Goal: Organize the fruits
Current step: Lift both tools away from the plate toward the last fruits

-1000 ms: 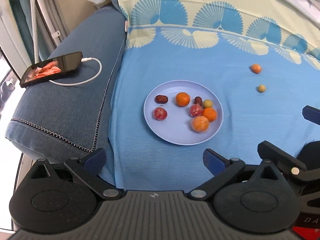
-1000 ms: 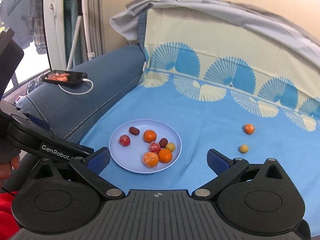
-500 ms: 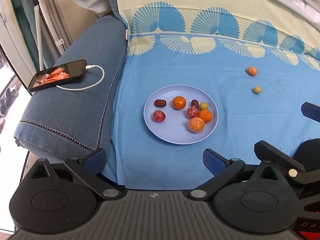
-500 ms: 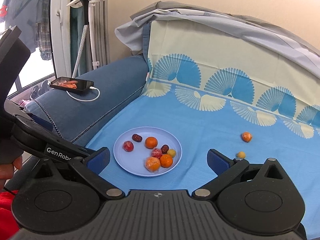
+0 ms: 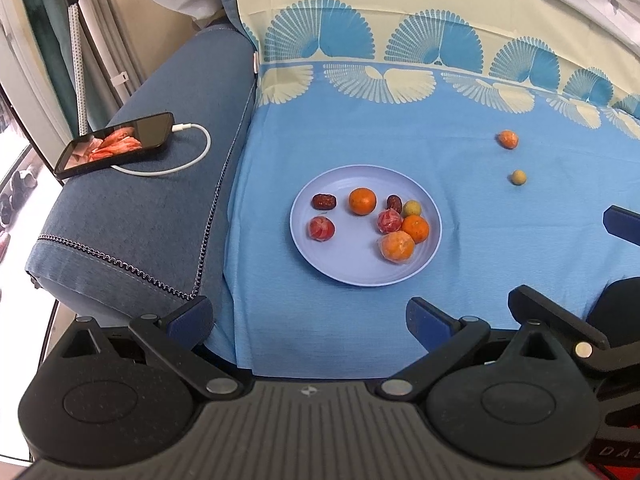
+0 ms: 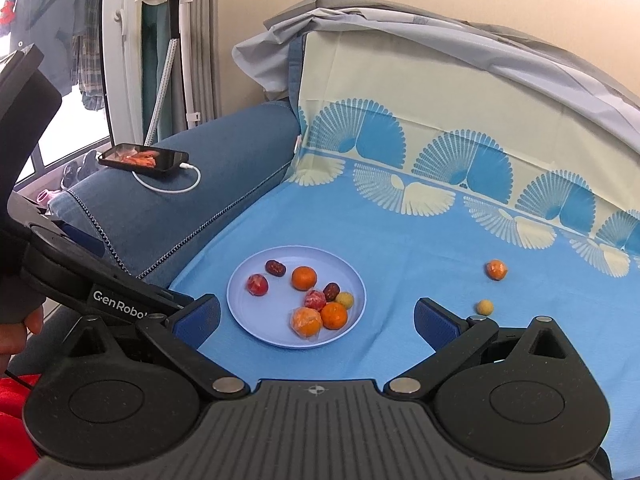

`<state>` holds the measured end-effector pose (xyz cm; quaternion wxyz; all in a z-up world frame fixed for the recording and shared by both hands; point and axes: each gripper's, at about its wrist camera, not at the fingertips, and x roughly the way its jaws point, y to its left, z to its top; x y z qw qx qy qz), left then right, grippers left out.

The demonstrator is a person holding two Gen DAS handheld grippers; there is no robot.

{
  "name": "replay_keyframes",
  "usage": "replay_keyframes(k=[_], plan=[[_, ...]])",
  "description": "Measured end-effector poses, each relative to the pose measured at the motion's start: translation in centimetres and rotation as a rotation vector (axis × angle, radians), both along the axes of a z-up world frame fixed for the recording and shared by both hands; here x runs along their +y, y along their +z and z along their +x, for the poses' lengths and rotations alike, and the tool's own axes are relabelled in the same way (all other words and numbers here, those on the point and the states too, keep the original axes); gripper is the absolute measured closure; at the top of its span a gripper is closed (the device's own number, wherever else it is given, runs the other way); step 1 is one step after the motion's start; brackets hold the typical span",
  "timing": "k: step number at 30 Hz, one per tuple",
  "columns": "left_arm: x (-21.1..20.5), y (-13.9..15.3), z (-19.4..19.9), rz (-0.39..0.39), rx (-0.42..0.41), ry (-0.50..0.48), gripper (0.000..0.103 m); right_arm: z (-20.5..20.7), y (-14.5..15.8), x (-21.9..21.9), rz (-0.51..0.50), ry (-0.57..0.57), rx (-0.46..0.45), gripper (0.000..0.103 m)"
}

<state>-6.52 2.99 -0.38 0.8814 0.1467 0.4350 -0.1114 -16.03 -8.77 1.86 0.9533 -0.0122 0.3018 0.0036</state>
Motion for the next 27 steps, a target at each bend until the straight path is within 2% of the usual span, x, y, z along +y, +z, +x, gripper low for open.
replay_keyframes(k=[10,17,23,27], plan=[[0.2,-0.7,1.1,0.002,0.031,0.010,0.000,1.2,-0.8,-0.3,0.003,0.000,0.051,0.001],[-0.5,-1.3,2.5,0.018,0.068,0.011,0.000,2.3,-2.3,-3.1,0.050,-0.113,0.072,0.001],[-1.6,-1.7,5.0,0.040,0.102,0.038,0.000,4.8,-5.9,-9.0,0.043,-0.290,0.081,0.001],[-3.5,-2.0,6.8,0.077,0.122,0.029,0.000,8.4,-10.7,-15.1,0.014,-0.389,0.108,0.001]])
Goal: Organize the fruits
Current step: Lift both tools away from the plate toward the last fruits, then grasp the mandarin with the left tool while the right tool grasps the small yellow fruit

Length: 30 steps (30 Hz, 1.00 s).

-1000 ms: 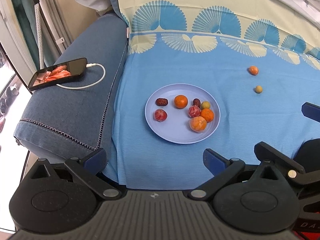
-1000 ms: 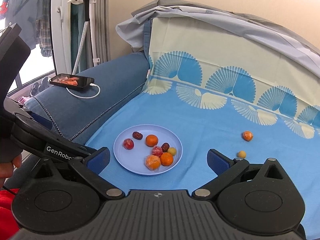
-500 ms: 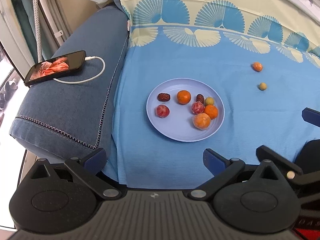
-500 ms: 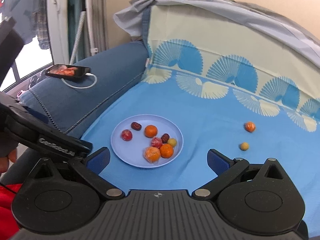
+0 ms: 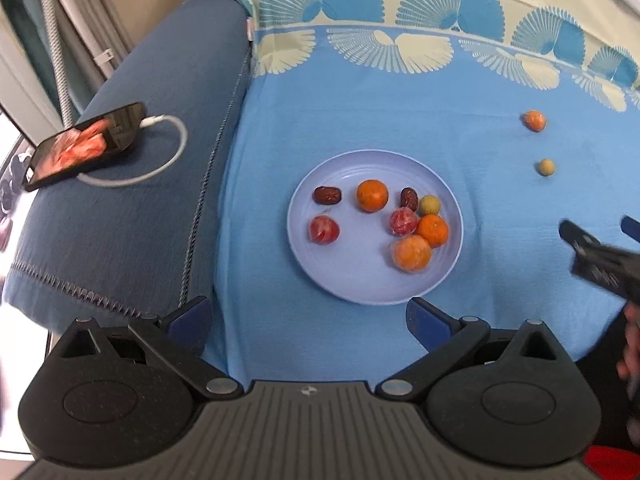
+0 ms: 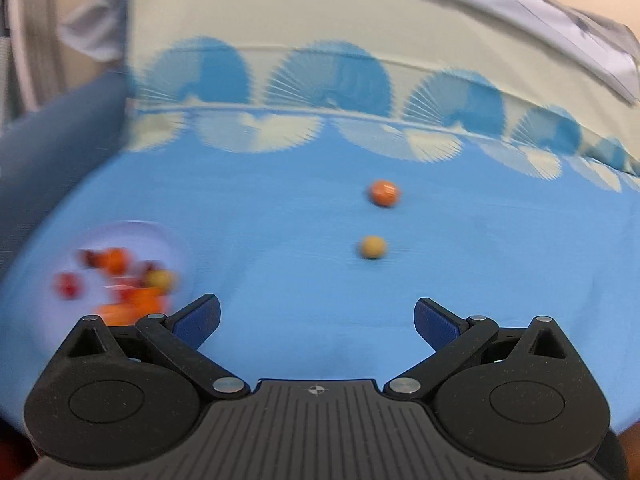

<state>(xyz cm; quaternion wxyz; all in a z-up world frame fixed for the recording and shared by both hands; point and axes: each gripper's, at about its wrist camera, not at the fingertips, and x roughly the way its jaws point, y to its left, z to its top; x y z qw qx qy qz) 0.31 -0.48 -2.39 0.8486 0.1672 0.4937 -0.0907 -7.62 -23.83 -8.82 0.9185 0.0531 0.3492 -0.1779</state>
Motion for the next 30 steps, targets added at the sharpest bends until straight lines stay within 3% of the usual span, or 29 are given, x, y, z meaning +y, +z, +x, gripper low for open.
replay_keyframes(k=[3,9,15,16,18,20,21,23,25,27,30], plan=[[-1.7,-0.4,1.9,-0.002,0.034,0.001,0.000,3.1,-3.6,-3.4,-0.045,-0.019,0.002,0.001],[-6.7,-2.2,7.2,0.000,0.102,0.020,0.000,9.5,-9.3,-9.1,0.043,-0.090,0.013,0.001],[-14.7,-3.9,13.1,-0.067,0.059,-0.052,0.000,9.9,-10.6,-9.7,-0.005,-0.057,-0.013,0.003],[-16.4,-4.2,14.3,-0.085,0.053,-0.076,0.000,9.9,-10.6,-10.0,-0.018,-0.053,-0.013,0.007],[-20.3,-5.3,16.4,-0.118,0.045,-0.139,0.000,9.5,-10.2,-10.8,0.017,-0.060,-0.035,0.041],[-24.3,-6.5,18.2,-0.143,0.043,-0.203,0.000,9.0,-9.7,-11.8,0.017,-0.093,-0.040,0.068],[-26.2,-7.2,19.0,-0.160,0.045,-0.244,0.000,8.8,-9.5,-12.3,0.031,-0.112,-0.038,0.074],[-30.0,-8.8,20.0,-0.183,0.061,-0.326,0.000,8.5,-9.3,-13.2,0.067,-0.137,-0.049,0.074],[-33.2,-10.6,20.4,-0.183,0.075,-0.400,0.000,8.4,-9.2,-13.9,-0.029,-0.229,-0.026,0.074],[-36.1,-12.4,20.3,-0.151,0.060,-0.466,0.000,8.2,-9.2,-15.7,-0.065,-0.339,-0.007,0.074],[-39.1,-14.8,20.2,-0.111,0.076,-0.536,0.000,7.2,-9.5,-18.5,0.029,-0.457,-0.038,0.075]])
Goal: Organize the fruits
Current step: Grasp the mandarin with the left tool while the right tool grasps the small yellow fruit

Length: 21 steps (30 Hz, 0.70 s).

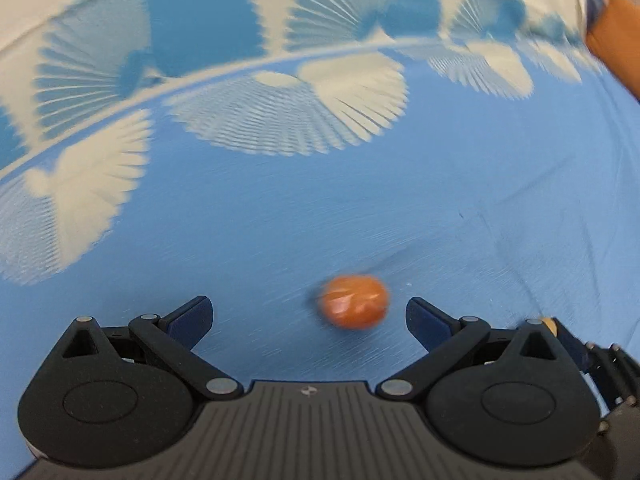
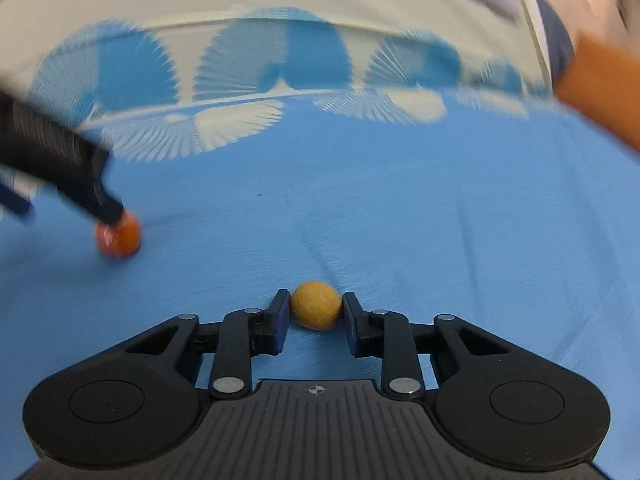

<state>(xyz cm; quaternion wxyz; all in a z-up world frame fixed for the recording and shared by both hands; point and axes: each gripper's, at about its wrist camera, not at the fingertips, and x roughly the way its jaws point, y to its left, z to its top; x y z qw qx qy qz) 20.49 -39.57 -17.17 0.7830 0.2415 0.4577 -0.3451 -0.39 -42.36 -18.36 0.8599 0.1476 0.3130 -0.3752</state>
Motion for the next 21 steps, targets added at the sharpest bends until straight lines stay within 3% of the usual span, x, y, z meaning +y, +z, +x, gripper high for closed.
replay_keyframes(k=[2,6,9,14,21], plan=[[-0.9,-1.4,0.2,0.029,0.038,-0.012,0.000,0.4,-0.2,0.4,-0.030,0.005,0.021,0.074],[-1.1,-1.7,0.1,0.031,0.009,0.023,0.062,0.8,-0.5,0.4,-0.038,0.000,0.019,0.073],[-0.2,-0.6,-0.3,0.024,-0.006,0.020,0.062,0.5,-0.2,0.3,-0.040,-0.011,-0.006,0.074],[3.0,3.5,-1.7,0.103,-0.066,0.091,0.061,-0.4,0.7,1.1,-0.080,0.010,-0.059,0.074],[12.7,10.2,-6.8,0.131,-0.137,0.128,0.061,-3.1,3.8,3.6,-0.084,0.039,-0.050,0.074]])
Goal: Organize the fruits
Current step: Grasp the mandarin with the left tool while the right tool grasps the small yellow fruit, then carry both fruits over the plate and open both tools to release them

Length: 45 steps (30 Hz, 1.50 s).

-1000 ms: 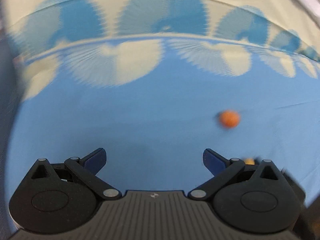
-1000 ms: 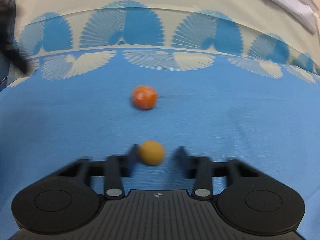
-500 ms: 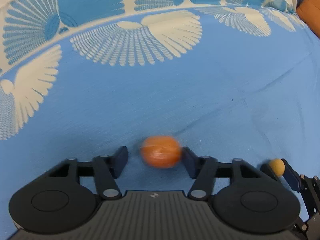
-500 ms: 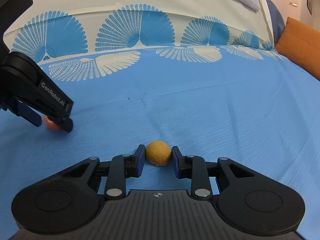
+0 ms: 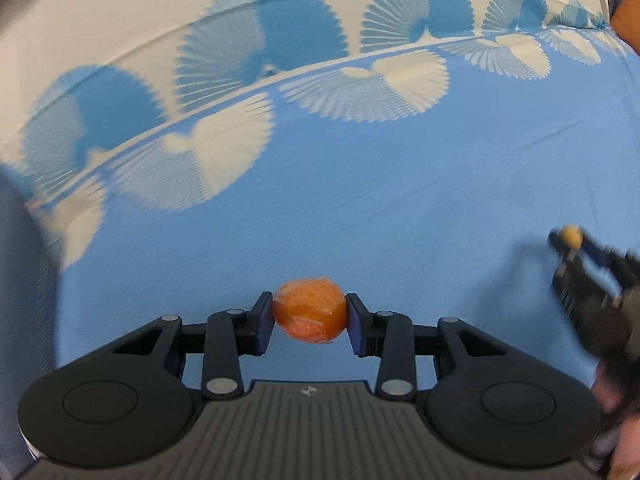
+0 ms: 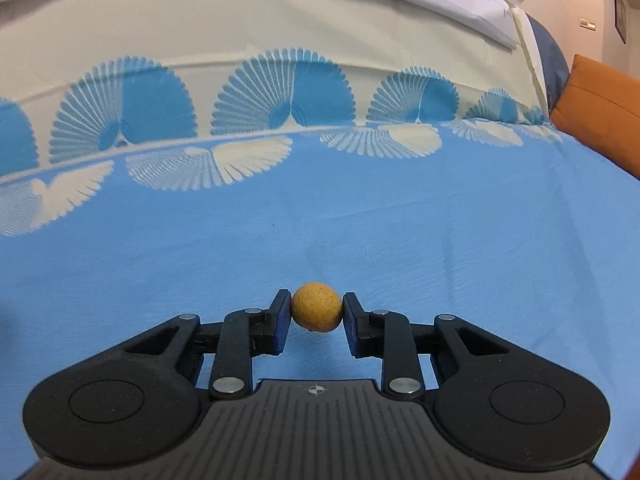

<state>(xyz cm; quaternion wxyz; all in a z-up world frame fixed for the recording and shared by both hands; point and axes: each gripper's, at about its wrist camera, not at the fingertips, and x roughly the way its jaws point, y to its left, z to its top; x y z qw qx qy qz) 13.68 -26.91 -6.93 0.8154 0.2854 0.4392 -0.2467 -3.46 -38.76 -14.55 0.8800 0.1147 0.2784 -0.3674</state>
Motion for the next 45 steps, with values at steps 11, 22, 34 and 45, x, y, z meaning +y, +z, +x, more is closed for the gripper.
replay_keyframes(k=[11,22,34,45], plan=[[18.1,5.4,-10.9,-0.003,-0.022,0.186,0.061,-11.2,11.0,11.9,0.227,0.327,-0.118,0.073],[29.0,5.8,-20.0,-0.087,0.008,0.326,0.061,-16.1,16.1,25.3,0.058,0.757,-0.079,0.073],[29.9,7.2,-22.0,-0.163,-0.027,0.316,0.061,-17.7,17.5,27.7,-0.021,0.766,-0.071,0.073],[30.3,7.2,-21.8,-0.175,-0.024,0.323,0.061,-17.3,17.4,27.9,-0.018,0.770,-0.056,0.073]])
